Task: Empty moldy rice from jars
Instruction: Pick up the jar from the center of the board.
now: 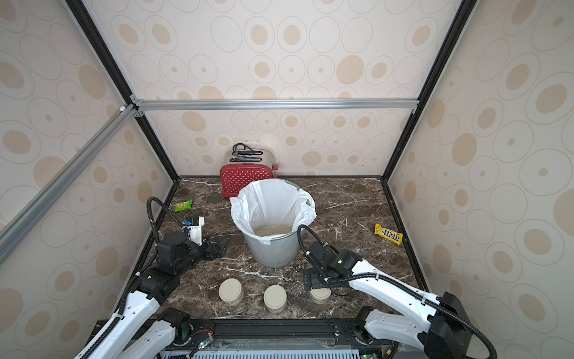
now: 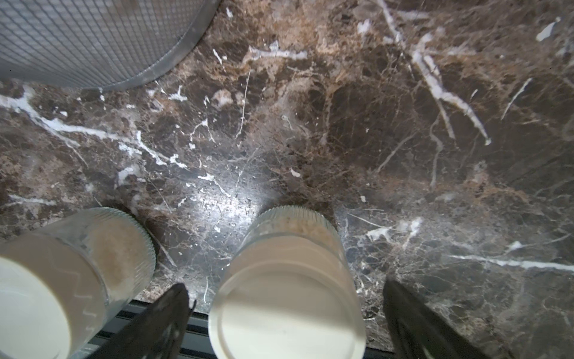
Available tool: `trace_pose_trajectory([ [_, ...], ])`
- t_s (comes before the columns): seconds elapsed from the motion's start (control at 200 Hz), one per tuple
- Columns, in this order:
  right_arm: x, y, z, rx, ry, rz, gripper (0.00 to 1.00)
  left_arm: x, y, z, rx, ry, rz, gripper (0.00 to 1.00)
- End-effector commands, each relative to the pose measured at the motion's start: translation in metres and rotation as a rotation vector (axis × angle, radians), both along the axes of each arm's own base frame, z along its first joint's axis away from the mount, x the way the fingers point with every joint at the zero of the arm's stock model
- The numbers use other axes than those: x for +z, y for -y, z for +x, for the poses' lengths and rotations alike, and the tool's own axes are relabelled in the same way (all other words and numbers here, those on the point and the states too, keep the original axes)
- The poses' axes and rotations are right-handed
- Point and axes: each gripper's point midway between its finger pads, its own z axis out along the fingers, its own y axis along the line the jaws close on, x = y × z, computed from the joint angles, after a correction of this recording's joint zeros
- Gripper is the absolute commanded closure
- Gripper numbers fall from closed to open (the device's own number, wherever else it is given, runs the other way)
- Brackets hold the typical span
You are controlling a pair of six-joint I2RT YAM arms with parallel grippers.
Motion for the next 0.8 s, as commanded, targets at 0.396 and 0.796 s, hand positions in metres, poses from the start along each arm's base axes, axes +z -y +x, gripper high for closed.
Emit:
trace_pose_trajectory([
  [0.396,-0.032,0.009,-0.019,-0.01,-0.071,-0.107,0.0,0.003,-0.015,0.0,0.097,0.027,0.008,0.01],
  [0.796,-0.034,0.015,-0.018,-0.043,-0.051,-0.116,0.11,0.004,-0.018,0.001,0.112,0.049,0.003,0.01],
])
